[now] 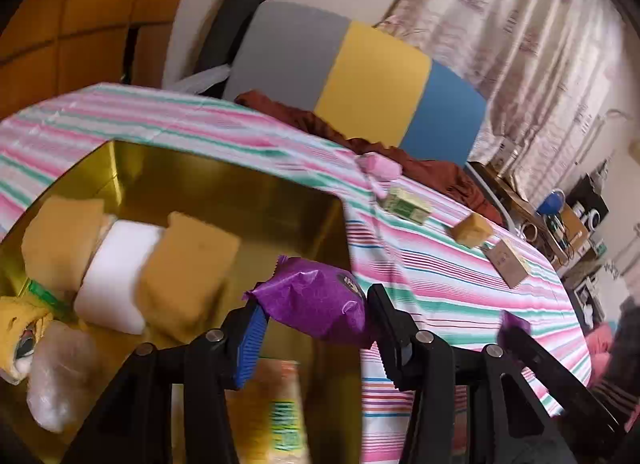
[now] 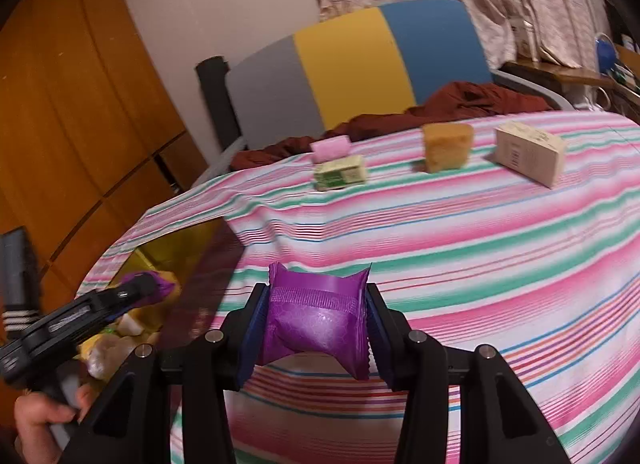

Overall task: Organize objects
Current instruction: 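Carry both purple candies toward the gold tray, then lower both purple candies into the gold tray and open both tools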

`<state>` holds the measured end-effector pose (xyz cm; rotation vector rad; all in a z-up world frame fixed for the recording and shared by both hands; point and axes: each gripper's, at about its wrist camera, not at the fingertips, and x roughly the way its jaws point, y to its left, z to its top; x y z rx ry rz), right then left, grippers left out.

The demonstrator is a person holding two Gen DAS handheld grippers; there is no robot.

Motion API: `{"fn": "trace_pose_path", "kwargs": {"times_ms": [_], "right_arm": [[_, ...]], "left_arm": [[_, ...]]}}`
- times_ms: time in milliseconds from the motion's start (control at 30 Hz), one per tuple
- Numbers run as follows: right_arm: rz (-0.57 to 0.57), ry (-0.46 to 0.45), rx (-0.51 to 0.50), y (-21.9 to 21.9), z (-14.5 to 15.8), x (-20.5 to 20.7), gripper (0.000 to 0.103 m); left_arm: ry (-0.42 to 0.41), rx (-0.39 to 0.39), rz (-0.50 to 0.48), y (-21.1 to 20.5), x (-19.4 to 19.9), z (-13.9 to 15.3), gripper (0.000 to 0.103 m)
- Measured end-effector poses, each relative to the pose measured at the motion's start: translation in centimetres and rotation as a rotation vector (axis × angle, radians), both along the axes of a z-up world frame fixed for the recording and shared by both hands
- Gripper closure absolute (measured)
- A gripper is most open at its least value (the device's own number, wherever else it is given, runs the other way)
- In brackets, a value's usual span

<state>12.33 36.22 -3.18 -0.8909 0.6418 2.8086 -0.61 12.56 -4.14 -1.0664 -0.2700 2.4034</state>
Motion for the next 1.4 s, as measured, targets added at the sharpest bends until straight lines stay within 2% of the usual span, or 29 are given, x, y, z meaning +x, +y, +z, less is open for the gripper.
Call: {"fn": "trace_pose_path", "kwargs": {"times_ms": [67, 167, 200, 267, 500, 633, 700, 800, 933, 1067, 1333, 1400], "right_arm": [[0.017, 0.006, 0.004, -0.8, 0.4, -0.1, 0.056], [0.047, 0.012, 0.002, -1.9, 0.9, -0.4, 0.056], [0.054, 0.013, 0.002, -2.2, 1.0, -0.4, 0.056], [0.071, 0.014, 0.008, -2.9, 1.2, -0.5, 0.056], [0.130, 0.012, 0.014, -4.8, 1.8, -0.9, 0.056], [0.176, 0.005, 0.014, -6.2, 1.9, -1.4, 0.056], [0.202, 0.001, 0.018, -7.1, 2.0, -1.7, 0.056], [0.248, -0.005, 0.023, -8.6, 2.1, -2.2, 0.056], [0.333, -0.025, 0.050, -11.2, 2.4, -3.5, 0.056], [0.407, -0.041, 0.126, -14.1, 2.5, -5.1, 0.056], [0.439, -0.102, 0.197, -16.8, 1.6, -9.5, 0.055], [0.434, -0.115, 0.195, -16.9, 1.2, -10.2, 0.054]], "left_arm": [[-0.028, 0.002, 0.005, -0.4, -0.6, -0.5, 0.052], [-0.062, 0.030, 0.011, -0.8, -1.1, -0.7, 0.045], [-0.058, 0.024, 0.019, -0.8, -1.1, -0.7, 0.041], [-0.052, 0.017, 0.022, -0.9, -1.0, -0.6, 0.040], [-0.052, 0.061, 0.059, -3.2, -1.1, 0.4, 0.022], [-0.023, 0.079, 0.107, -5.2, -1.2, 1.7, 0.013], [0.010, 0.060, 0.156, -6.4, -1.1, 2.7, 0.006], [0.048, 0.036, 0.217, -7.9, -1.0, 3.5, 0.001], [0.061, 0.016, 0.291, -9.5, -1.5, 4.5, 0.000], [0.070, 0.035, 0.325, -10.5, -1.2, 5.1, 0.000], [0.082, 0.021, 0.353, -11.3, -1.0, 5.5, 0.000], [0.067, 0.039, 0.362, -11.6, -1.1, 5.4, 0.000]]}}
